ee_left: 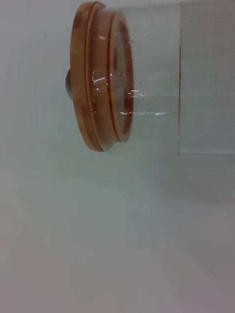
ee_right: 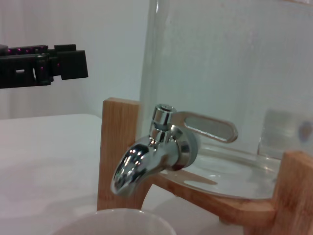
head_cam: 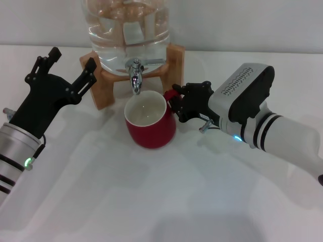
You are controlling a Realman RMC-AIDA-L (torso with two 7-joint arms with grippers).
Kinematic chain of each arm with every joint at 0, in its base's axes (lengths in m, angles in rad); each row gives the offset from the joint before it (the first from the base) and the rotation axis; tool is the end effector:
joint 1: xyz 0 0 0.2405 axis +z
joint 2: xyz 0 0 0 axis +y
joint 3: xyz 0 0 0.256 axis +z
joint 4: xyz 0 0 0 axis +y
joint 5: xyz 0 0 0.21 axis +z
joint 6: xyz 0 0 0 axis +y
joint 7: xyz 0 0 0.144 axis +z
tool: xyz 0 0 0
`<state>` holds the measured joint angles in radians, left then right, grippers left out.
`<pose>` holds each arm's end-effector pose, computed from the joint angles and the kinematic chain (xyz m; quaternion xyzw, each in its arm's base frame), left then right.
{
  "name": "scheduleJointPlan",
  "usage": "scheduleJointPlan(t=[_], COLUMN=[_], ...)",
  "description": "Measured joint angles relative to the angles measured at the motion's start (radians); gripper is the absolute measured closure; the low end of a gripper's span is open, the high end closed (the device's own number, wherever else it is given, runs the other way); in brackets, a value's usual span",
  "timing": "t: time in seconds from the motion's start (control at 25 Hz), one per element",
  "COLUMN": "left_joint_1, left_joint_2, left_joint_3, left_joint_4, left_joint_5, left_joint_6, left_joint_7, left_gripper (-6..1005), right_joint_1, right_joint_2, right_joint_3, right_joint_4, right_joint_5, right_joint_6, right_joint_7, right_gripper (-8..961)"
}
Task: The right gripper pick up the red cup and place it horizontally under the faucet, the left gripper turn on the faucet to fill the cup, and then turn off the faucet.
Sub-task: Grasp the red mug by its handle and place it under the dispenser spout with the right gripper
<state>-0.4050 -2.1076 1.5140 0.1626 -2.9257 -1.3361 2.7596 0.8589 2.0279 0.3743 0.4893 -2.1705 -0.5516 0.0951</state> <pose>-0.2958 0.3181 -0.0192 -0.7446 -0.1748 -0.3893 0.5134 0.1674 0.3913 -0.1348 -0.9074 0.1307 0.1939 0.3492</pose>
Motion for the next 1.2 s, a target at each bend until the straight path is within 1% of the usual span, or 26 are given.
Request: scheduleJointPlan(t=[1.2], left_joint_1=[-0.003], left_joint_2=[0.000], left_joint_3=[0.012], left_joint_4=[0.000], left_joint_5=[-0.001], left_joint_6=[0.003], left_joint_7=[-0.002], left_gripper=[107], right_joint_1=[0.002], right_joint_2=[0.000], right_joint_3=[-0.009], right_joint_4=[0.000], right_joint_5=[-0.008], right_joint_6=[-0.001], right_joint_7=[0.000], right_gripper=[770])
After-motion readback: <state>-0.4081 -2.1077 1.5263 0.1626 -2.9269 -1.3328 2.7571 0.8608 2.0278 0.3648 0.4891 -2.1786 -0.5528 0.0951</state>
